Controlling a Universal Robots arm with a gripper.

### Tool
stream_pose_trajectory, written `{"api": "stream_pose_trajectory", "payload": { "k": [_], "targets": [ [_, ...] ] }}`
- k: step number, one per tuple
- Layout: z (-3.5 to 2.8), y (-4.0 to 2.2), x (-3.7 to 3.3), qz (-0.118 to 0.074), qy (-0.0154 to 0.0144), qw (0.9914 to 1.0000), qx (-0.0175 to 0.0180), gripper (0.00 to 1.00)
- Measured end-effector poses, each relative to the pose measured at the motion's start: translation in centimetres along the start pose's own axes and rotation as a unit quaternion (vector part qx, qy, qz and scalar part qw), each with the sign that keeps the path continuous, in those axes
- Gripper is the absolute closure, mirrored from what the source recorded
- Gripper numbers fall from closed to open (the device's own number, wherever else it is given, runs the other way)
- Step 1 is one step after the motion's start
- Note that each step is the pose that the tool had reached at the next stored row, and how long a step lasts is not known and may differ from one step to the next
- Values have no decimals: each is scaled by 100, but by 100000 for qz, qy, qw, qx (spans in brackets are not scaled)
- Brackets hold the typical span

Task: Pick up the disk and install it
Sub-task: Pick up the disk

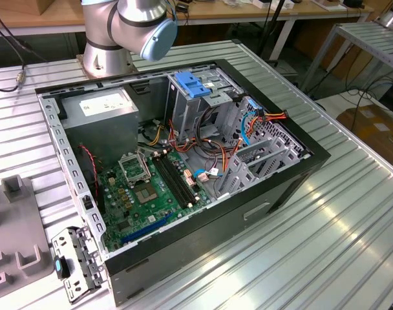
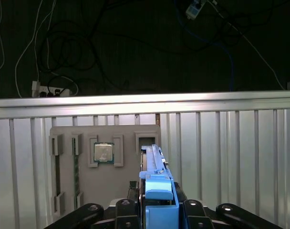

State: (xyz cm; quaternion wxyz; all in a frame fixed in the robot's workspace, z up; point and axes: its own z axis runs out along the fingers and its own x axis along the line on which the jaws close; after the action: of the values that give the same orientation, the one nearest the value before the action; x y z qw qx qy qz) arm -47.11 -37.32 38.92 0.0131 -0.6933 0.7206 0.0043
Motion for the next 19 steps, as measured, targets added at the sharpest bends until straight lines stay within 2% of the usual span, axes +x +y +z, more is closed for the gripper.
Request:
{"api": "stream_pose_trajectory", "payload": {
  "k": [19],
  "targets": [
    [-154, -2, -4, 2, 0, 100000, 1, 63]
  ]
}}
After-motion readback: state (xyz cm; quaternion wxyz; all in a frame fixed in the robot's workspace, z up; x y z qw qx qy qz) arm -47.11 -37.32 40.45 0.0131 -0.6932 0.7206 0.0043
